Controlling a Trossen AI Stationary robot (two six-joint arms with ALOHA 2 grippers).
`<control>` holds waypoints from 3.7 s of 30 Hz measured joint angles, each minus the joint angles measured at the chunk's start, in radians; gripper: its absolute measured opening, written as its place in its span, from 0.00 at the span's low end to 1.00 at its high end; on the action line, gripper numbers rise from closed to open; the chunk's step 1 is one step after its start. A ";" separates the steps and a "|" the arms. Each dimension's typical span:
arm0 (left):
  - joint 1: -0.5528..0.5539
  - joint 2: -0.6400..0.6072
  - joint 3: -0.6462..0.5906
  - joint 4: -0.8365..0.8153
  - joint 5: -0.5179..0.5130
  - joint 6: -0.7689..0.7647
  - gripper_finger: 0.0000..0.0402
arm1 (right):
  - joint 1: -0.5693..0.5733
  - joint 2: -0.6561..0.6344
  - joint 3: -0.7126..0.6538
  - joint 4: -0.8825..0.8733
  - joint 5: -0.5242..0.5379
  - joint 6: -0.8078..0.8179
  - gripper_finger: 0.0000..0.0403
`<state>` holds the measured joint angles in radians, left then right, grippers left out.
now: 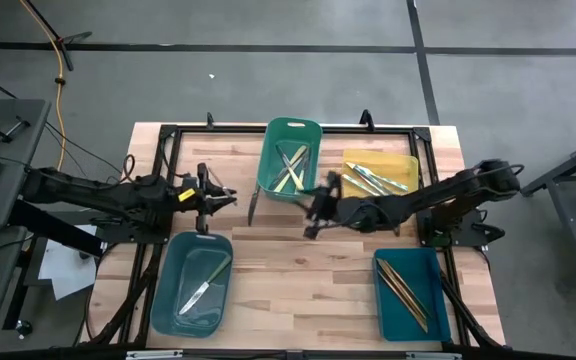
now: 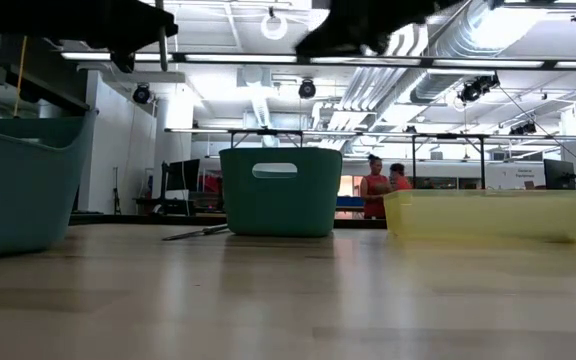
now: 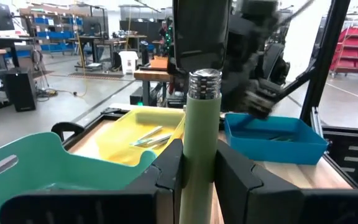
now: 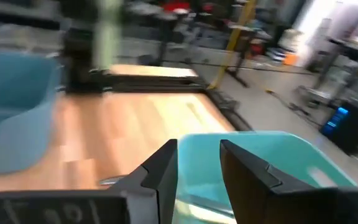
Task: Sort silverware by color (type)
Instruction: Put the green knife into the left blue bin
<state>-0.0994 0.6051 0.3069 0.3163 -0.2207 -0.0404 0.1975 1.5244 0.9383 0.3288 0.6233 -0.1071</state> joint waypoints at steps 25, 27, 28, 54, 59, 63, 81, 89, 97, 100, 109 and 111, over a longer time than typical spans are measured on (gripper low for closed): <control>-0.002 0.060 0.000 0.042 0.008 0.078 0.14 | -0.008 -0.407 -0.512 0.602 -0.258 0.065 0.28; -0.002 0.060 0.000 0.051 0.008 0.079 0.14 | -0.008 -0.401 -0.509 0.591 -0.257 0.063 0.28; -0.002 0.060 0.000 0.049 0.008 0.079 0.14 | -0.008 -0.398 -0.509 0.591 -0.256 0.063 0.28; -0.002 0.055 0.008 0.033 0.003 0.096 0.14 | -0.008 -0.398 -0.507 0.573 -0.248 0.054 0.28; -0.021 0.040 0.162 -0.300 0.081 -0.075 0.14 | -0.008 -0.398 -0.507 0.571 -0.165 0.055 0.28; -0.095 0.084 0.352 -0.738 0.086 -0.315 0.14 | -0.008 -0.398 -0.507 0.569 -0.109 0.082 0.28; -0.772 0.589 0.567 -1.187 0.083 -1.473 0.14 | -0.008 -0.398 -0.507 0.547 -0.116 0.134 0.28; -0.878 0.737 0.567 -1.188 0.166 -1.680 0.14 | -0.008 -0.398 -0.507 0.550 -0.116 0.137 0.28; -0.876 0.798 0.567 -1.188 0.190 -1.668 0.14 | -0.008 -0.397 -0.507 0.551 -0.115 0.137 0.28; -0.867 0.815 0.565 -1.184 0.190 -1.667 0.14 | -0.008 -0.397 -0.507 0.551 -0.115 0.137 0.28; -0.821 0.881 0.557 -1.176 0.248 -1.613 0.14 | -0.008 -0.398 -0.507 0.551 -0.115 0.137 0.28; -0.817 0.890 0.557 -1.175 0.249 -1.598 0.14 | -0.008 -0.397 -0.507 0.551 -0.115 0.137 0.28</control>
<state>-0.9159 1.4947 0.8639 -0.8590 0.0284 -1.6382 0.1898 1.1271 0.4309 0.8799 0.5083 0.0299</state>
